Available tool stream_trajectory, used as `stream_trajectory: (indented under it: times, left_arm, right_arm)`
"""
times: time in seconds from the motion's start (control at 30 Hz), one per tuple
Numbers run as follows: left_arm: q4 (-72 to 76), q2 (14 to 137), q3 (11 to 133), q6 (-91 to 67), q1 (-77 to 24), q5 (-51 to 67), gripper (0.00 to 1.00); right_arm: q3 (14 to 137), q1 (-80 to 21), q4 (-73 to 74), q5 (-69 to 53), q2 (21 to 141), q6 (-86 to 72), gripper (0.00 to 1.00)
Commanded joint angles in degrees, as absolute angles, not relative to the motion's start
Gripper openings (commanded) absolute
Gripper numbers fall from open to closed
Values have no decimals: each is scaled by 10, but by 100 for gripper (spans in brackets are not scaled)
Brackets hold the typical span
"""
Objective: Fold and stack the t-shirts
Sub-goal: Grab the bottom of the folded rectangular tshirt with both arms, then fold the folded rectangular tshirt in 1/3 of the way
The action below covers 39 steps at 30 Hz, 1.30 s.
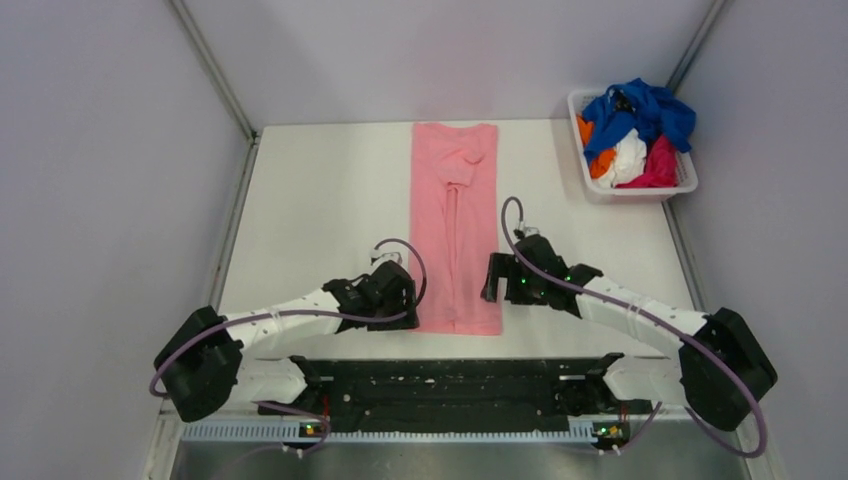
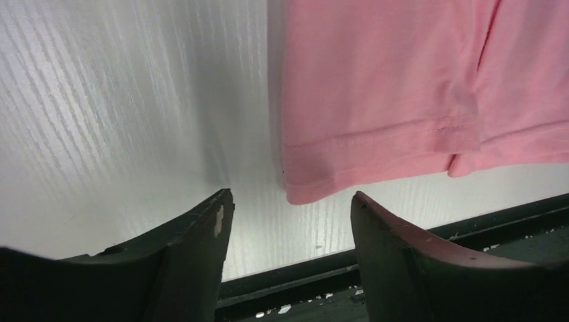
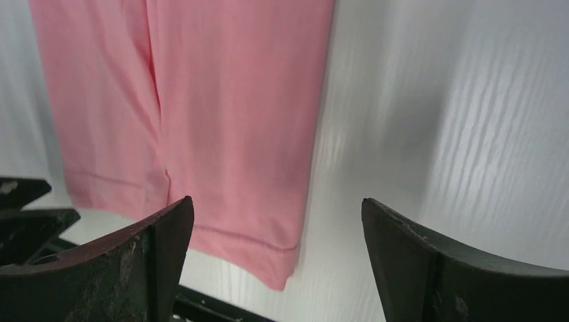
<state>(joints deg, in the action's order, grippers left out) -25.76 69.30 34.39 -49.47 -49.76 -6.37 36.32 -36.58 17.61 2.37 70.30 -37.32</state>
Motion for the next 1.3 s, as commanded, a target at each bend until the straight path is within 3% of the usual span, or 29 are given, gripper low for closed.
stream_trajectory:
  times: [0.0,0.17,0.3,0.6,0.63,0.7,0.77,1.1,1.27]
  left_arm:
    - [-201,730,345,-500,-493,-44,64]
    - [-178,773,349,-507,-493,-8,40]
    - [-204,789,353,-513,-492,-7,1]
    - [-233,751,337,-515,-492,-3,0]
    - [-233,748,335,-516,-492,10,0]
    - [-234,741,334,-520,-492,17,0]
    - [-238,731,331,-520,-492,27,0]
    - [-251,610,293,-507,-494,128,0]
    - [-228,598,331,-494,-491,78,0]
  right_arm:
    - [336,-416,176,-20,651,-399,91]
    - [335,-442,230,-45,644,-397,83]
    - [318,-463,224,-64,654,-416,77]
    - [281,-470,191,-50,697,-441,57]
    - [274,-470,179,-51,699,-445,49]
    - [261,-470,154,-35,698,-463,18]
    - [251,-472,147,-33,690,-474,1]
    - [195,-541,174,-82,502,-556,0]
    - [213,-541,114,-28,470,-549,0]
